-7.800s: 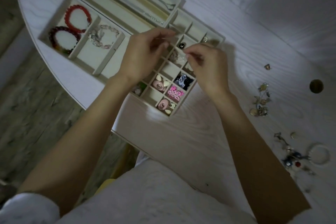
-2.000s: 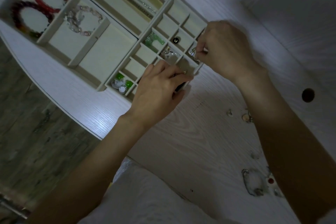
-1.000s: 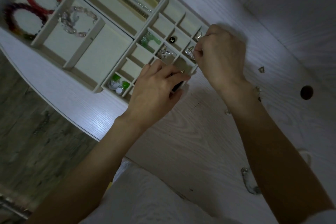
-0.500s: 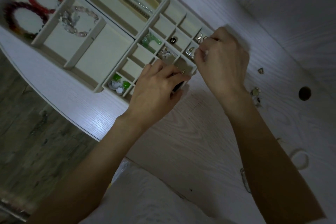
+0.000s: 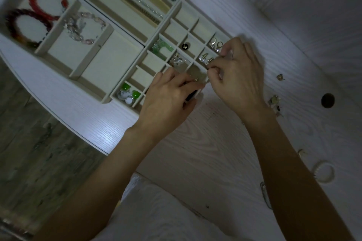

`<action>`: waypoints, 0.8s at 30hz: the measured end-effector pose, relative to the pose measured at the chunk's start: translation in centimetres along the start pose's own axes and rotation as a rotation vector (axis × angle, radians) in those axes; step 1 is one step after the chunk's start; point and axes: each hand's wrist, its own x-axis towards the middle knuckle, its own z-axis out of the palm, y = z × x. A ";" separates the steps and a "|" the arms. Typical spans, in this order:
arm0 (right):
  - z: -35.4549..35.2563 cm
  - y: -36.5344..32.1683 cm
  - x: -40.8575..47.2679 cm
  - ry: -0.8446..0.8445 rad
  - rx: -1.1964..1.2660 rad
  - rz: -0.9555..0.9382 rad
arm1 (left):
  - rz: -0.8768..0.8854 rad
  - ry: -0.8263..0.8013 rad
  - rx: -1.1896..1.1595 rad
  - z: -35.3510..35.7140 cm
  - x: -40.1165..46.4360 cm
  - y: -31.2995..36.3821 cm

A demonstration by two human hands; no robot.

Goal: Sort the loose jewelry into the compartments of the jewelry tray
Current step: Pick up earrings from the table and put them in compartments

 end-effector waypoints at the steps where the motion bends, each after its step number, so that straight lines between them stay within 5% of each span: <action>1: 0.0 0.1 0.0 0.009 0.003 0.001 | 0.001 -0.001 -0.002 0.0 0.0 0.0; 24: -0.1 0.3 0.5 -0.015 -0.067 -0.058 | -0.003 0.002 -0.014 0.1 -0.1 -0.1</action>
